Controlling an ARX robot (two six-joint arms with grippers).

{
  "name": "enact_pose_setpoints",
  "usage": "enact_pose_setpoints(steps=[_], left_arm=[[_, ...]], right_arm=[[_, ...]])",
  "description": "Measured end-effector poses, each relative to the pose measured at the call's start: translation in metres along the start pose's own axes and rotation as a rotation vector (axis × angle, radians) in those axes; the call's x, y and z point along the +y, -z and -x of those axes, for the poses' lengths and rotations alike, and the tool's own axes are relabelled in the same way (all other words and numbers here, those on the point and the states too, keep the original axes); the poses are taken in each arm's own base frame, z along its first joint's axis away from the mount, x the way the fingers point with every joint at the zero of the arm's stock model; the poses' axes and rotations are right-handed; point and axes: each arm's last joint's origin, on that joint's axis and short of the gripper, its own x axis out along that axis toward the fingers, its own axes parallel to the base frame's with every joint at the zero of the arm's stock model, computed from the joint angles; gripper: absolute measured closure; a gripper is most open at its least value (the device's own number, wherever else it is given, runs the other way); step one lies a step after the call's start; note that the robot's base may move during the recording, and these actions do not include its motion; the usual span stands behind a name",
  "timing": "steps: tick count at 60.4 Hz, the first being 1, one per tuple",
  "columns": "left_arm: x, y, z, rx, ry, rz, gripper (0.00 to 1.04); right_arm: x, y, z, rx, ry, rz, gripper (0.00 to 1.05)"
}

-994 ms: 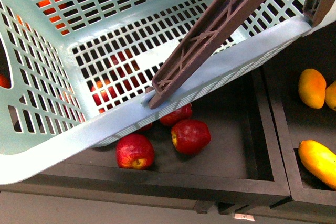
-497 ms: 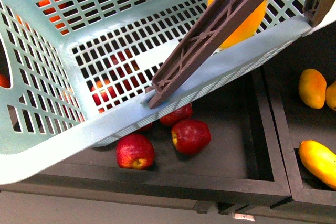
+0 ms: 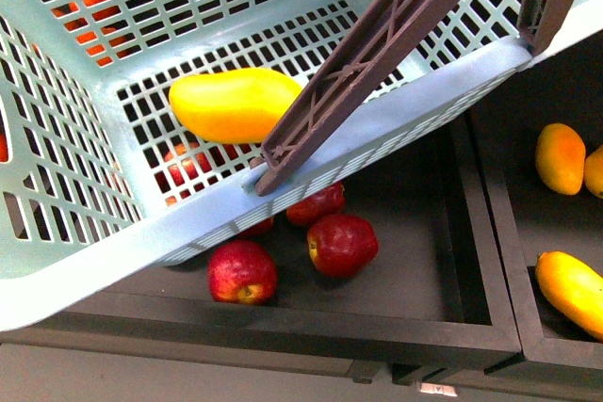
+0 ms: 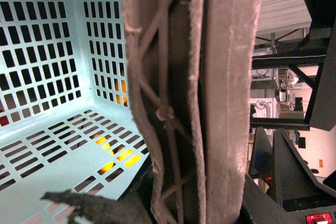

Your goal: Pick mango and avocado into basket

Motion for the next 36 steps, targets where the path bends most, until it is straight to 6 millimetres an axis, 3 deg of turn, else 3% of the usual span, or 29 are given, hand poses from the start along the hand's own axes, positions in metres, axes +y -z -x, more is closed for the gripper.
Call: enact_pose_setpoints(steps=[19,27,36], left_arm=[[0.000,0.000,0.000,0.000,0.000,0.003,0.87],[0.000,0.000,0.000,0.000,-0.001,0.000,0.87],[0.000,0.000,0.000,0.002,0.001,0.002,0.87]], right_arm=[[0.000,0.002,0.000,0.005,-0.001,0.000,0.09],[-0.009,0.015,0.010,-0.156,0.127,0.189,0.28],[-0.020,0.038,0.030,-0.166,0.138,0.292,0.50]])
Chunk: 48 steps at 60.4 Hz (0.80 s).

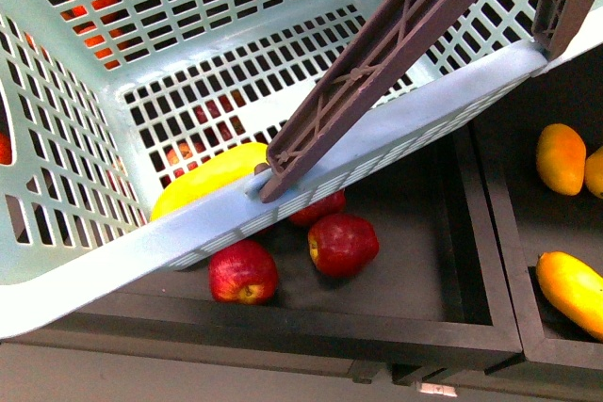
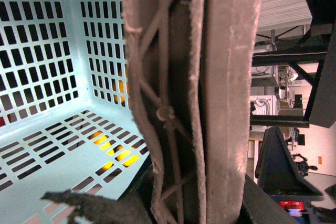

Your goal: Pick mango and avocado into basket

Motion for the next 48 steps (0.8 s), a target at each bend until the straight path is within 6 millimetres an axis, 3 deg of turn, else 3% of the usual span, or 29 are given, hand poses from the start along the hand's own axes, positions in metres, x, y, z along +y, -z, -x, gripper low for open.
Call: enact_pose_setpoints(steps=[19,43,48], left_arm=[[0.000,0.000,0.000,0.003,0.002,0.001,0.87],[0.000,0.000,0.000,0.003,0.002,0.001,0.87],[0.000,0.000,0.000,0.002,0.001,0.000,0.87]], right_arm=[[-0.017,0.036,0.037,0.015,-0.016,0.049,1.03],[-0.023,0.059,0.067,0.012,0.008,0.050,1.02],[-0.023,0.061,0.069,0.010,0.008,0.052,0.85]])
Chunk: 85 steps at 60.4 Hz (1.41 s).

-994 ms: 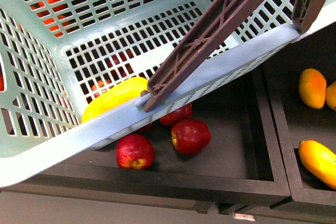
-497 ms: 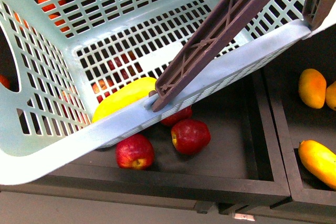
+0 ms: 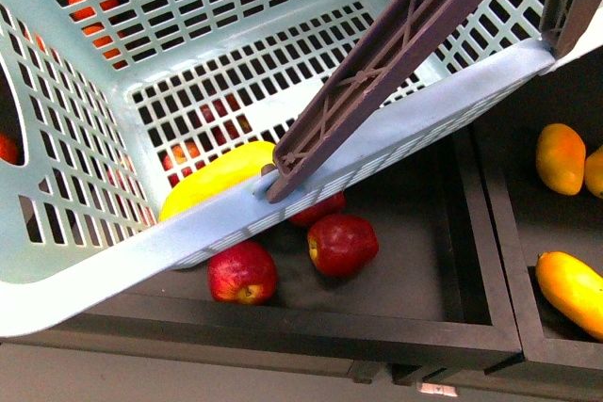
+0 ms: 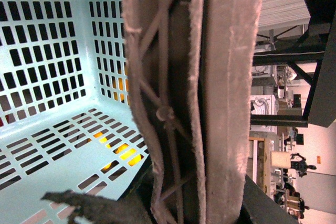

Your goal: Pick mango and avocado into basket

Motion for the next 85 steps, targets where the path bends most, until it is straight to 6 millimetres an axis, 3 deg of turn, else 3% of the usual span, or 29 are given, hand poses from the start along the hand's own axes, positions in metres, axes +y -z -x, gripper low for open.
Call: enact_pose_setpoints(steps=[14,23,85], left_arm=[[0.0001,-0.0002,0.0000,-0.002,-0.001,0.000,0.87],[-0.0014,0.0024,-0.0010,0.013,0.006,-0.004,0.87],[0.0006,-0.0004,-0.0006,-0.002,-0.003,0.002,0.87]], right_arm=[[-0.0001,-0.0002,0.0001,-0.001,0.000,0.000,0.30],[-0.0004,0.0002,0.0002,0.001,0.005,-0.001,0.07],[-0.0005,0.0008,0.0005,0.002,0.002,0.000,0.09]])
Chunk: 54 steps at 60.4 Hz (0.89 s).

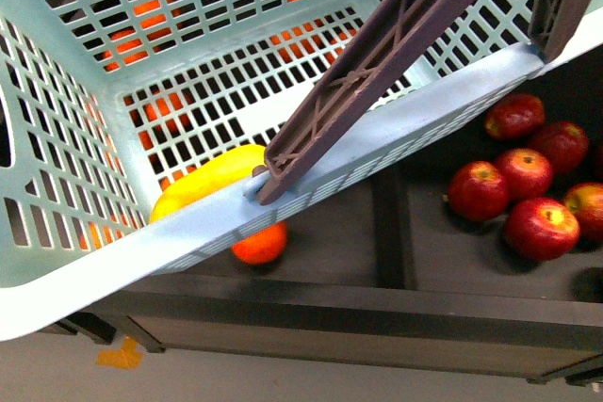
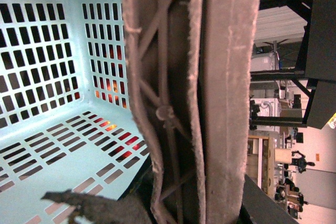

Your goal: Pick mango and avocado into basket

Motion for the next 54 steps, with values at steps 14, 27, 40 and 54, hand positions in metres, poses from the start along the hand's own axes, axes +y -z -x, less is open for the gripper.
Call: enact_pose_setpoints(steps=[14,27,40,54], left_arm=[[-0.0001,0.0001,0.0000,0.003,0.002,-0.001,0.87],[-0.0001,0.0001,0.0000,0.003,0.002,0.000,0.87],[0.0000,0.0000,0.0000,0.000,0.000,-0.001,0.87],[-0.0001,0.0002,-0.0002,0.003,0.002,-0.001,0.87]], right_arm=[[0.0000,0.0000,0.0001,0.000,0.001,0.000,0.09],[0.0000,0.0002,0.0001,0.000,0.000,0.000,0.09],[0.0000,0.0000,0.0001,0.000,0.000,0.000,0.09],[0.0000,0.0000,0.0001,-0.001,0.000,0.000,0.09]])
